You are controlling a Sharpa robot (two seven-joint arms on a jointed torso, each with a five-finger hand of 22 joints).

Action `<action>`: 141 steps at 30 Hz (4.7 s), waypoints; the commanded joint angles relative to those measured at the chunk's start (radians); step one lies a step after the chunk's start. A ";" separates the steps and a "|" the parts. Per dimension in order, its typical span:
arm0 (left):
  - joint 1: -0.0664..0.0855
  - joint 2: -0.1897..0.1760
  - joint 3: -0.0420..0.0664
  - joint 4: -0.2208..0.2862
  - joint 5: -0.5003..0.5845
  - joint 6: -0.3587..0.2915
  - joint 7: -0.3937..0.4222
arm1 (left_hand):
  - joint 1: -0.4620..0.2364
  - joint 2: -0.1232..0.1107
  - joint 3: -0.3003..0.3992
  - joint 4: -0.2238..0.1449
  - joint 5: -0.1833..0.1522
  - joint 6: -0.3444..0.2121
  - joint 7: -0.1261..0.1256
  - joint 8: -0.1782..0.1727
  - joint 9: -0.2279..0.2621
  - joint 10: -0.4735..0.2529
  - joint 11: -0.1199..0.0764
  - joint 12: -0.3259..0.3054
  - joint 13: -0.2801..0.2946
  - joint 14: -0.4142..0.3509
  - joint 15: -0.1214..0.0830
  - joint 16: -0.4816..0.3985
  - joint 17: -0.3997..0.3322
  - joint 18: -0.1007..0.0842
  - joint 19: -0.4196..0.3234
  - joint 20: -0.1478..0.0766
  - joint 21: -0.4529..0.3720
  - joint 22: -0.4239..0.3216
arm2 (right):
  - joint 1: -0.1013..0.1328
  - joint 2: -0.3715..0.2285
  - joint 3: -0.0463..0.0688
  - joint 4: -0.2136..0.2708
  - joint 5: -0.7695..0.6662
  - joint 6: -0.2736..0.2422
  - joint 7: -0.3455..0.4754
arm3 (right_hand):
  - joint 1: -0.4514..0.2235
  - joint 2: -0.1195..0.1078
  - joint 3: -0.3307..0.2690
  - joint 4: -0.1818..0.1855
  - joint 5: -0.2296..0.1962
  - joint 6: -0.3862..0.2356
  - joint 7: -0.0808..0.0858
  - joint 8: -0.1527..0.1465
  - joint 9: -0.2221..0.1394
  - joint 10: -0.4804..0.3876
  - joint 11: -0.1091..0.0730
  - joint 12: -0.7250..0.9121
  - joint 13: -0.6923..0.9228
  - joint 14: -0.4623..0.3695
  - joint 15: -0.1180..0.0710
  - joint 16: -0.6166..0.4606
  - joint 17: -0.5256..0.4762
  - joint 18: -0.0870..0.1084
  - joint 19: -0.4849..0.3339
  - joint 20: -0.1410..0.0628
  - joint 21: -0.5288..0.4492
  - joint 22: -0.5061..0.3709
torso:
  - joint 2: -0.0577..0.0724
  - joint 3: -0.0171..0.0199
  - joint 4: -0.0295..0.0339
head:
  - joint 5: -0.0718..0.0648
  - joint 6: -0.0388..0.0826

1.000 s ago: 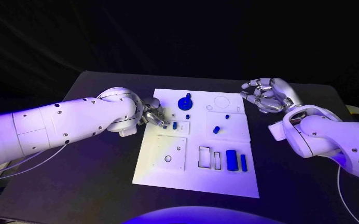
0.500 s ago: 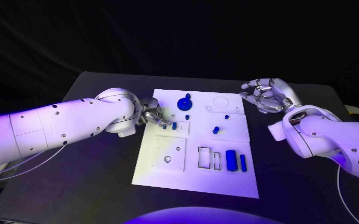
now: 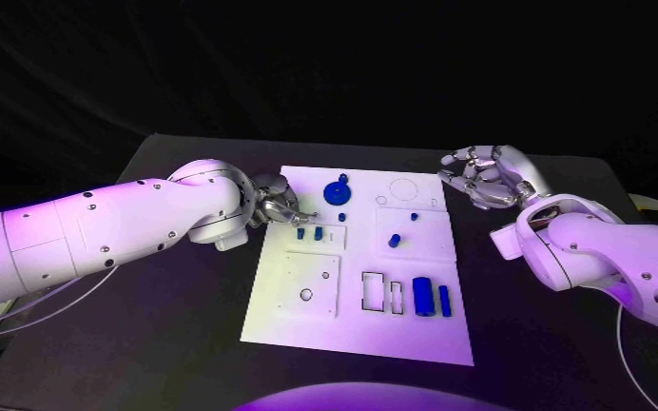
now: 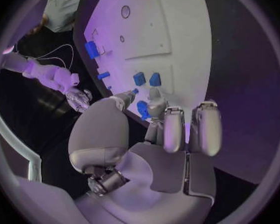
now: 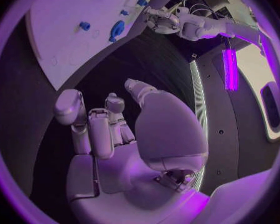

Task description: Assemble the parts on the task board

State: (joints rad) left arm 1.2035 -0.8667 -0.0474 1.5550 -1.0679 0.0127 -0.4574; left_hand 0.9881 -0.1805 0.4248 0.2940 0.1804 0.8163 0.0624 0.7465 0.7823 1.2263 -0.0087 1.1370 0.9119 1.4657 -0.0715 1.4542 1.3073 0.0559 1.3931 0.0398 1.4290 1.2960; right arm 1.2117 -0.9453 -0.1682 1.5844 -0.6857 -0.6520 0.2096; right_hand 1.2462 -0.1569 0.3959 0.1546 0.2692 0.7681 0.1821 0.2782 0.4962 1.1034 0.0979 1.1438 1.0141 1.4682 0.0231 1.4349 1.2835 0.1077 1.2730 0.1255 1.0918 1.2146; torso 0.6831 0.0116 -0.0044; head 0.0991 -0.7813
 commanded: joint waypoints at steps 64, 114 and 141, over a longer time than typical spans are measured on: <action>-0.005 0.257 -0.041 -0.219 -0.556 -0.062 0.415 | 0.509 -0.093 0.141 -0.076 -0.008 -0.029 0.097 -0.279 -0.435 -0.377 0.118 -0.579 -0.704 -0.246 0.109 -0.283 -0.439 0.102 -0.344 0.095 -0.364 -0.412 | -0.006 0.008 0.000 -0.001 -0.008 0.006 0.011 | -0.005 0.002 0.004 0.009 0.014 -0.011 -0.001 0.008 -0.002 -0.007 -0.002 -0.003 -0.003 0.017 -0.003 -0.005 0.001 0.007 -0.008 -0.001 -0.007 -0.002 | 0.001 0.0008 -0.0003 | -0.018 0.003; -0.013 0.268 -0.040 -0.229 -0.508 -0.103 0.434 | 0.541 -0.051 0.209 -0.152 -0.014 0.082 0.090 -0.300 -0.465 -0.239 0.093 -0.584 -0.726 -0.110 0.085 -0.113 -0.286 0.062 -0.203 0.079 -0.178 -0.194 | -0.007 0.014 0.000 -0.003 -0.010 0.008 0.014 | -0.005 0.003 0.004 0.011 0.017 -0.010 -0.001 0.011 -0.002 -0.005 -0.002 -0.001 -0.002 0.017 -0.003 -0.005 0.001 0.008 -0.008 -0.001 -0.009 -0.003 | -0.001 0.0011 0.0003 | -0.017 0.000; -0.013 0.069 0.014 -0.081 -0.374 -0.097 0.422 | 0.521 -0.059 0.207 -0.151 -0.016 0.090 0.090 -0.312 -0.468 -0.232 0.095 -0.600 -0.730 -0.105 0.087 -0.107 -0.286 0.061 -0.199 0.080 -0.172 -0.186 | -0.010 0.009 0.000 -0.011 -0.012 0.007 0.014 | -0.005 0.003 0.004 0.011 0.017 -0.010 -0.001 0.011 -0.002 -0.005 -0.002 -0.001 -0.002 0.017 -0.003 -0.005 0.001 0.008 -0.008 -0.001 -0.009 -0.003 | 0.000 0.0001 0.0023 | -0.015 0.011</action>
State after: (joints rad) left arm 1.1904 -0.7958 -0.0344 1.4687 -1.4808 -0.1100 -0.0320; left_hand 1.5185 -0.2424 0.6333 0.1487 0.1681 0.8994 0.1536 0.4388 0.3156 0.9905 0.0858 0.5428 0.1830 1.3561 0.0128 1.3429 1.0218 0.1311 1.1901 0.1181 1.2529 1.1105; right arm 1.2026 -0.9367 -0.1683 1.5729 -0.6871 -0.6516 0.2150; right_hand 1.2463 -0.1568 0.4016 0.1601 0.2808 0.7645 0.1786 0.2821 0.4958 1.1035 0.0978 1.1438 1.0120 1.4682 0.0231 1.4349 1.2836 0.1077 1.2730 0.1255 1.0883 1.2134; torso 0.6817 0.0120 -0.0012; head 0.0823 -0.7698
